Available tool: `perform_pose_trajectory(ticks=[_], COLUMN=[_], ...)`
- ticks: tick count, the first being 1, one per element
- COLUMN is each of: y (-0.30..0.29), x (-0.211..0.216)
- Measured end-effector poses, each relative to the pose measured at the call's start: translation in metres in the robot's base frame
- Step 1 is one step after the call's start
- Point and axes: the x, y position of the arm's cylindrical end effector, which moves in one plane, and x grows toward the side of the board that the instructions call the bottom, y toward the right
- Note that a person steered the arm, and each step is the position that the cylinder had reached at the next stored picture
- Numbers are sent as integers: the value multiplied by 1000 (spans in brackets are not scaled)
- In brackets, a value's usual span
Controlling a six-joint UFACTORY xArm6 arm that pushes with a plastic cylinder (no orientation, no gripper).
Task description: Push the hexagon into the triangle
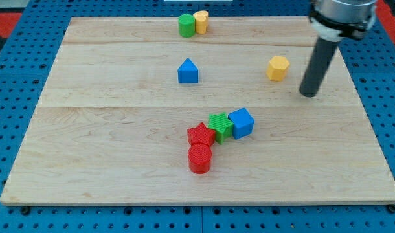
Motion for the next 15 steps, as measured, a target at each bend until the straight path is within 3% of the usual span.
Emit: perform_pose_trajectory(ticks=[1,2,3,4,5,6,7,8,10,11,13,14,15], y=[4,-31,-113,-142,-84,-50,-65,-106,-182,-187,-184,-114,-29], x=[-46,-72,-61,-57,-60,-37,-2,6,-29,-29,-29,-24,17])
